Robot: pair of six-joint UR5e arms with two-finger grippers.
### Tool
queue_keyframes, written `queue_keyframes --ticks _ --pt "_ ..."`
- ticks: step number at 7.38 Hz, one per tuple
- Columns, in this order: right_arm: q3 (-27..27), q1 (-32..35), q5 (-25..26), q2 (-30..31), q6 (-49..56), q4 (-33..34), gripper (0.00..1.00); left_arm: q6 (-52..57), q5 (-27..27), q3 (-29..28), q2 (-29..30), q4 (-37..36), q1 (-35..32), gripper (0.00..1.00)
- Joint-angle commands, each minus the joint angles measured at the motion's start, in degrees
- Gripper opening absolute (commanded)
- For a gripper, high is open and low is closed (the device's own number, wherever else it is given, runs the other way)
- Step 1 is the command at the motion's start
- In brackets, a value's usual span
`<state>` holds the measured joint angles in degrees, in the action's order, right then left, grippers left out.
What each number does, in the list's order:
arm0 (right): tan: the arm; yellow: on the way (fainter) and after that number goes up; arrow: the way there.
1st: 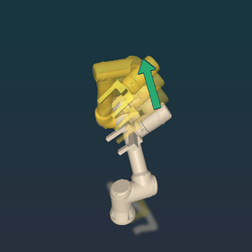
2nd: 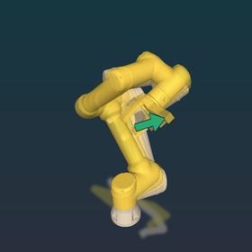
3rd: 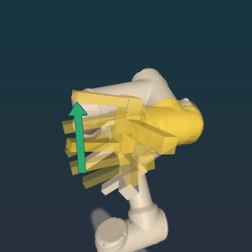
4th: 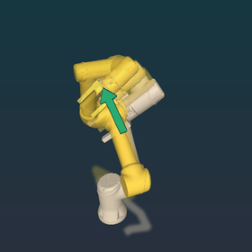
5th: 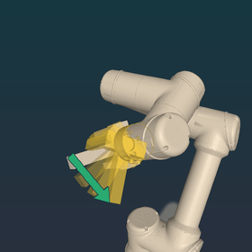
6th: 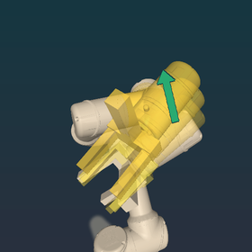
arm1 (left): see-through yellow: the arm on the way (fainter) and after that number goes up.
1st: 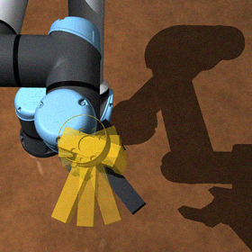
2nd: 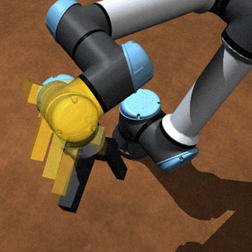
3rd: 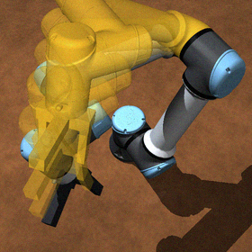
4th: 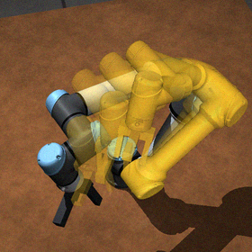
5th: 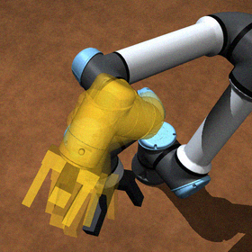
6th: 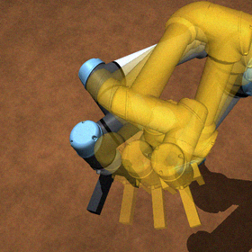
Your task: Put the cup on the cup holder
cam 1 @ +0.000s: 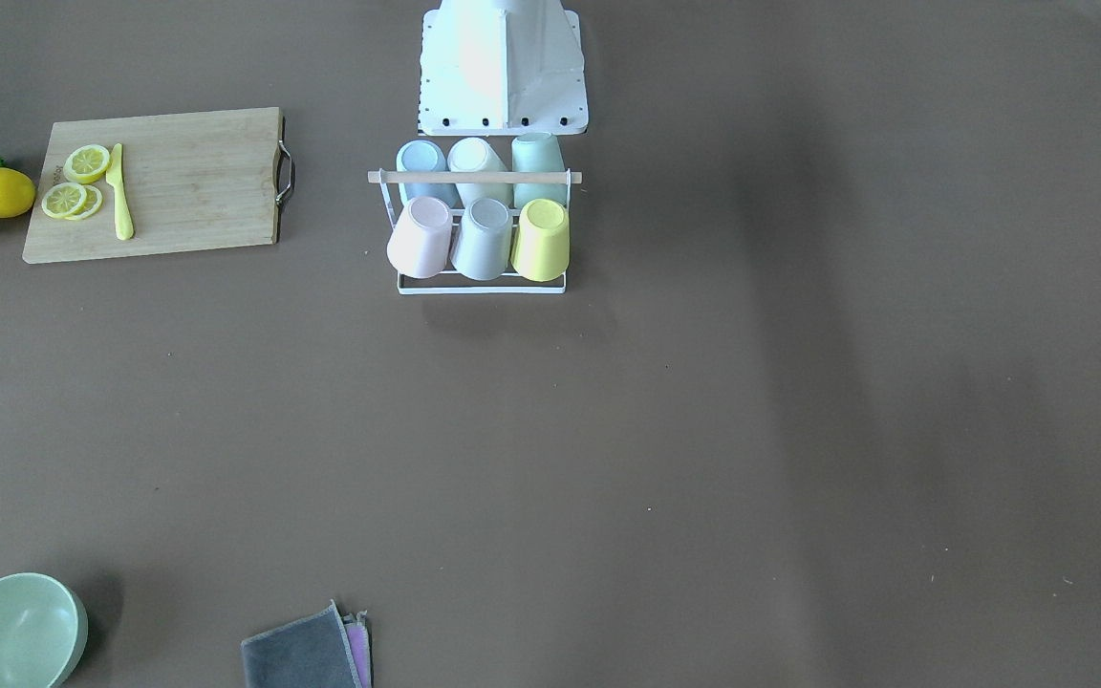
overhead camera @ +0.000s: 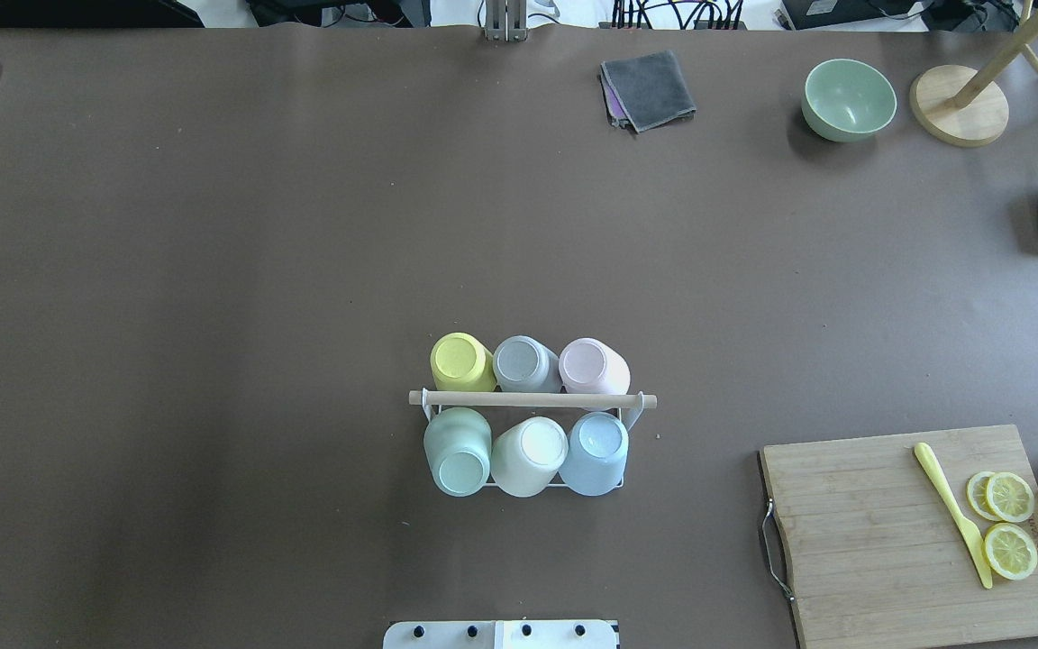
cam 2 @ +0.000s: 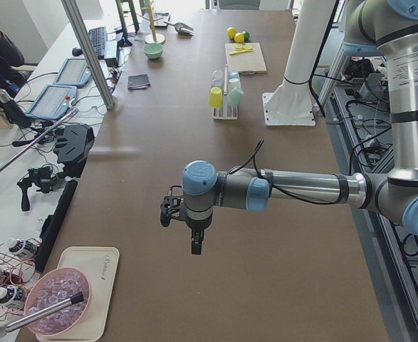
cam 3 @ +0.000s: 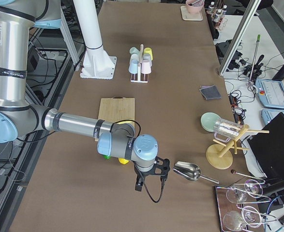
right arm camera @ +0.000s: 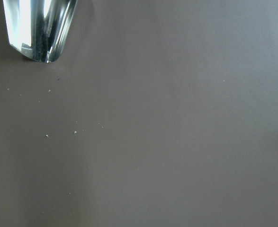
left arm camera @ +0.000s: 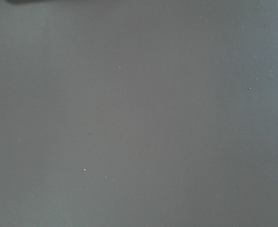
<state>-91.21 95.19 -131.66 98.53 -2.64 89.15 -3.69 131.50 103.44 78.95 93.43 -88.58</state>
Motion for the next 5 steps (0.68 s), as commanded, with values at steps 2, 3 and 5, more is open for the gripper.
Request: queue_keyframes --ticks 2,3,5 --pt "-0.1 0.0 -0.09 -0.01 0.0 -0.03 1.0 0.0 0.07 -0.26 -0.2 0.0 -0.1 0.99" --pt "-0.11 0.0 0.0 -0.01 0.0 -0.03 1.0 0.0 0.07 -0.35 -0.2 0.0 -0.1 0.99" --pt "0.07 0.0 0.0 -0.01 0.0 -0.03 1.0 0.0 0.07 -0.43 -0.2 0.0 -0.1 0.99"
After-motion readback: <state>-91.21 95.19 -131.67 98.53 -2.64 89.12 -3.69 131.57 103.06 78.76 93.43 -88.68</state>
